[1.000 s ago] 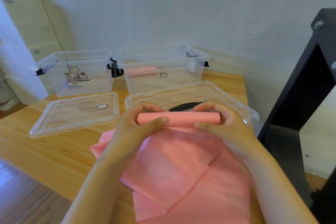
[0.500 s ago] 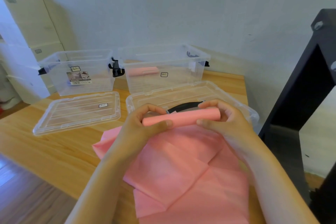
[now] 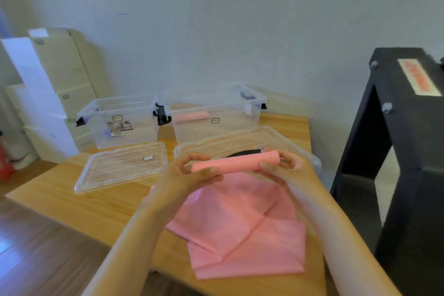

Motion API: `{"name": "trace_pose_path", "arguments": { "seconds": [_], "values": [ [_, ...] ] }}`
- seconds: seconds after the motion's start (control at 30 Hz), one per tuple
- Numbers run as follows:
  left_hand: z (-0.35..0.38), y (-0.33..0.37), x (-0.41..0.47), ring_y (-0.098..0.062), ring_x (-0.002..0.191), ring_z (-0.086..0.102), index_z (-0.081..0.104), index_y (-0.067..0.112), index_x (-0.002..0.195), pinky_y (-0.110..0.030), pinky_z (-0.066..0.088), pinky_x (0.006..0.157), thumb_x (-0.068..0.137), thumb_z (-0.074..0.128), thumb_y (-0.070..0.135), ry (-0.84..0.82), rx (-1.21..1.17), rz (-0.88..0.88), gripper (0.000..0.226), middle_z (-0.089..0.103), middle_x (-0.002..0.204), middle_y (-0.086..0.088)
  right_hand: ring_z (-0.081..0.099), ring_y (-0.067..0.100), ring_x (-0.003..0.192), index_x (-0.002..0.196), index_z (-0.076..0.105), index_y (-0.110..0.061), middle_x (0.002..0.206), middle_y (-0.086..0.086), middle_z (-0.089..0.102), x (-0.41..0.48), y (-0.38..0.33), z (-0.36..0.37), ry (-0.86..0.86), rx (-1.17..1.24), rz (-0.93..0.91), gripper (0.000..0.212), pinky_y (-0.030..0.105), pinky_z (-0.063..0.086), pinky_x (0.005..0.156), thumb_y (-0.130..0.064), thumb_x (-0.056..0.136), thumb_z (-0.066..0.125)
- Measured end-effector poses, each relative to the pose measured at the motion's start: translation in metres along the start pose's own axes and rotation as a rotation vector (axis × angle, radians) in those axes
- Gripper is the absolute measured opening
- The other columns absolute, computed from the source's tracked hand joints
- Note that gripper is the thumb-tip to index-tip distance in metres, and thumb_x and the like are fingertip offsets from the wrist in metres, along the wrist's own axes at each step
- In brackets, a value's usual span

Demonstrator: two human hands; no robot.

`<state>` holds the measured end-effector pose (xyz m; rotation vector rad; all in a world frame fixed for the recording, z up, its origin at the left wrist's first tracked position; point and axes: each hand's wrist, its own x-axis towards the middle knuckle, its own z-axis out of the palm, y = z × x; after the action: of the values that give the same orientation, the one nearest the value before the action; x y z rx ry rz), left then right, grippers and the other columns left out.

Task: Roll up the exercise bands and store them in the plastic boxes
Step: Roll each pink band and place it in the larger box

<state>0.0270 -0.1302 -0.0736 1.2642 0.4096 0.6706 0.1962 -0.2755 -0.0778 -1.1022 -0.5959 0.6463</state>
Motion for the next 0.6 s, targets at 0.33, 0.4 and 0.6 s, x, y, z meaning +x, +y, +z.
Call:
{"name": "trace_pose_path", "arguments": {
  "seconds": [0.33,0.4,0.6],
  "values": [
    [0.003,0.064,-0.031,-0.024,0.085,0.074,0.061,0.0,0.109,-0.024,0.059,0.069,0.088,0.063,0.003,0.046,0.071,0.075,0.021,0.074,0.091,-0.012,0.073,0.023,0.079,0.103,0.064,0.005,0.085,0.016,0.073,-0.02,-0.068,0.034,-0.023,0.048,0.002,0.018,0.02,0.057,0.076,0.001,0.086,0.062],
    [0.002,0.075,-0.036,-0.023,0.088,0.074,0.062,0.004,0.11,-0.026,0.06,0.068,0.088,0.067,0.009,0.061,0.173,0.081,0.023,0.074,0.097,-0.012,0.073,0.022,0.078,0.103,0.065,0.006,0.084,0.016,0.073,-0.023,-0.077,0.04,-0.017,0.003,0.019,0.019,0.02,0.057,0.075,0.0,0.085,0.065],
    [-0.011,0.098,-0.03,-0.022,0.091,0.072,0.066,0.005,0.107,-0.031,0.058,0.077,0.087,0.069,0.016,0.095,0.324,0.108,0.023,0.075,0.095,-0.012,0.072,0.022,0.069,0.096,0.067,0.002,0.079,0.014,0.072,-0.016,-0.091,0.059,0.032,-0.007,0.028,0.015,0.02,0.058,0.07,0.001,0.081,0.069]
  ]
}}
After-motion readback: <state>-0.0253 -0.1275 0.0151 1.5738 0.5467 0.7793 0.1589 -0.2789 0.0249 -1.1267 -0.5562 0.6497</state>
